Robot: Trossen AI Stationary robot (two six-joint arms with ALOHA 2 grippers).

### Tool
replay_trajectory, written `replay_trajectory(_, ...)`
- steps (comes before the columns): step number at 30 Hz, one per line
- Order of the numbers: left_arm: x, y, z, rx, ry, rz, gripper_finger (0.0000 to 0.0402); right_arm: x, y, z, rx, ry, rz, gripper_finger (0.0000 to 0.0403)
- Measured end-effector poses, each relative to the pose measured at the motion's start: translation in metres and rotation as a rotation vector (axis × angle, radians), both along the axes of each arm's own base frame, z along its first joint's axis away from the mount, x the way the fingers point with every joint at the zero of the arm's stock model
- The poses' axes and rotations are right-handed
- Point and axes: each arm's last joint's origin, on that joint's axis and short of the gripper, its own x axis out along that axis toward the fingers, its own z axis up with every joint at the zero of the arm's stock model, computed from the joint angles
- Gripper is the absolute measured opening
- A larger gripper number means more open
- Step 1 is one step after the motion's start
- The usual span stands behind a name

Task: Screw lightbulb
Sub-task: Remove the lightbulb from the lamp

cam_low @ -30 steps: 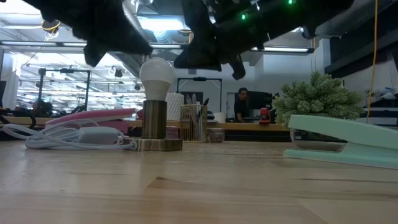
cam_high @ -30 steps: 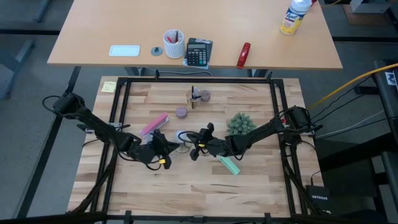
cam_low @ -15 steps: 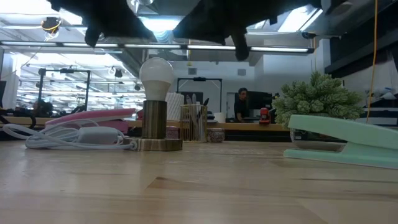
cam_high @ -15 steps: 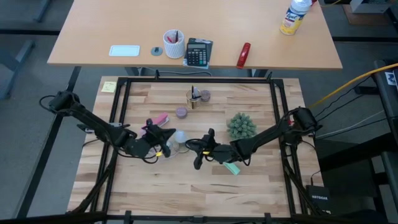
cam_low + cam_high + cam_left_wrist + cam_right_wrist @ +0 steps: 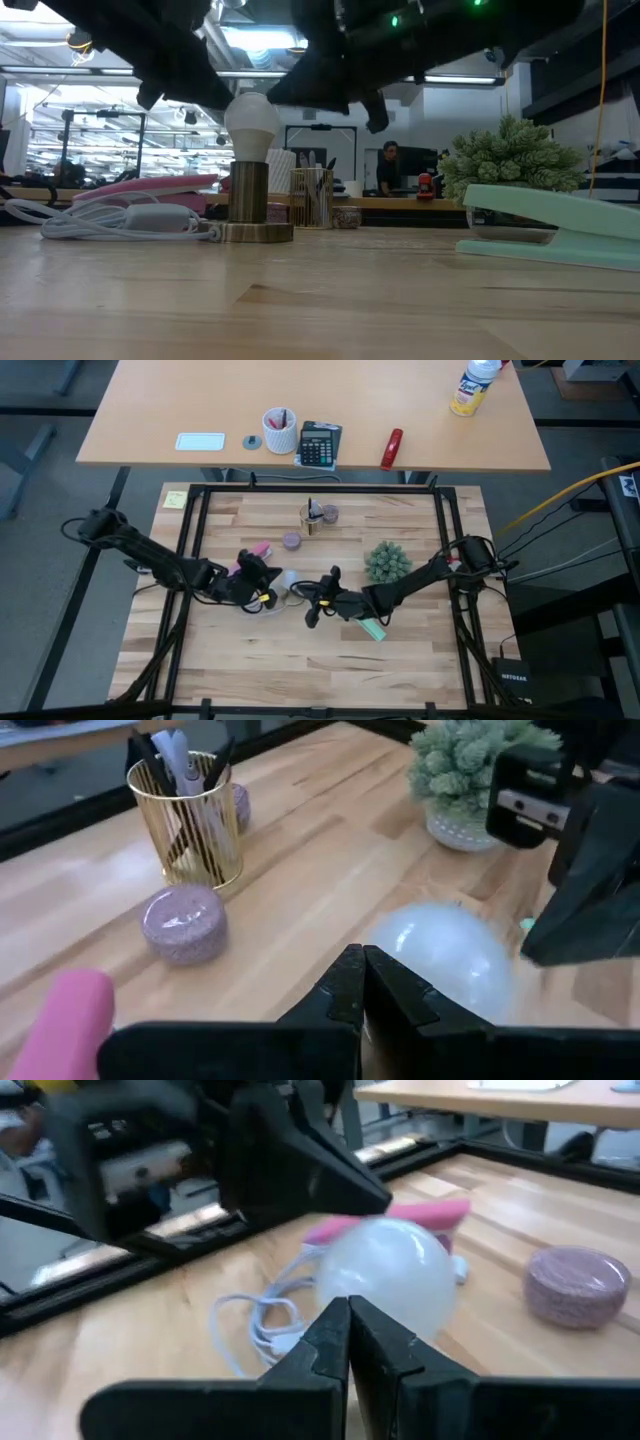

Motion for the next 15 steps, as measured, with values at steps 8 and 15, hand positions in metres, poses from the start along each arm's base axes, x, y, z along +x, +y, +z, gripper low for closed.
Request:
replay_trajectory(8, 0.008, 0.000, -0.010, -0.037, 0.033, -0.036, 0.0001, 0.001, -0.001, -0.005, 0.002, 0.009, -0.005, 0.0014)
replay_trajectory(15, 0.006, -0.009, -0.010, -0.036, 0.018, -0.052, 0.0001, 0.002, -0.005, -0.006, -0.004, 0.017, -0.029, 0.0014)
